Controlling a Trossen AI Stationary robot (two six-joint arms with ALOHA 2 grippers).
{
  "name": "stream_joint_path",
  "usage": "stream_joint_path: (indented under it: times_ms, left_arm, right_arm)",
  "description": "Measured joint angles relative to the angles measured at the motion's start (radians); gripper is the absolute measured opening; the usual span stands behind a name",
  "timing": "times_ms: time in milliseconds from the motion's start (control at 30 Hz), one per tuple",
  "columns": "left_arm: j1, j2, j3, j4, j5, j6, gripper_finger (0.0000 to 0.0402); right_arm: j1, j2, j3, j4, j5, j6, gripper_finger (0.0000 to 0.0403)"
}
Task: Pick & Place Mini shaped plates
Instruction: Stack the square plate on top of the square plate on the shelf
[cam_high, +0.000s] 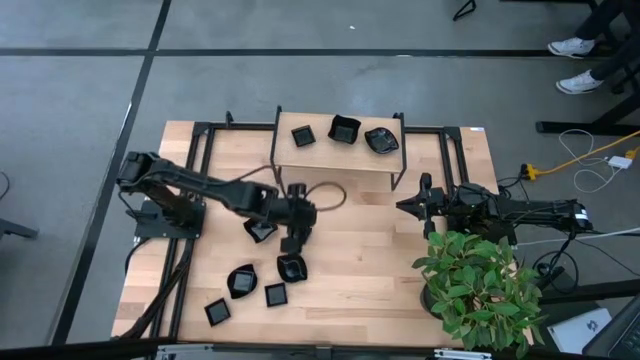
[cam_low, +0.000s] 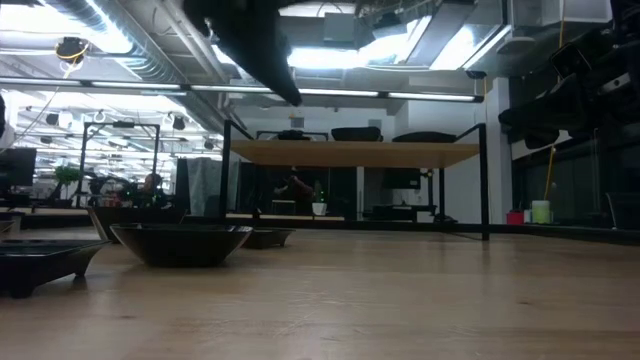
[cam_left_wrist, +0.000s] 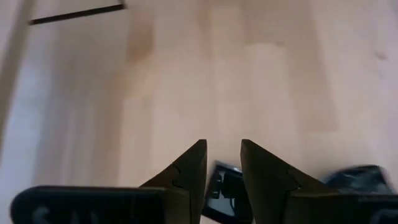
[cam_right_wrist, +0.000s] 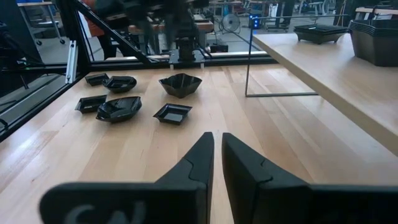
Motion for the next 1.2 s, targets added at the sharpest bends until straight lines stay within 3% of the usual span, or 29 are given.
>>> stream_joint_path:
  times_ms: [333,1200]
  left_arm:
    - [-0.119,0.023,0.000,-0.024,0.000,-0.027,0.0093]
    - [-0.107,0.296,0.000,-0.121,-0.015,0.009,0.0093]
  right_arm:
    - [0.000,0.000,0.000,0.000,0.000,0.000,0.0034]
    - [0.000,0.000,0.000,0.000,0.000,0.000,0.0034]
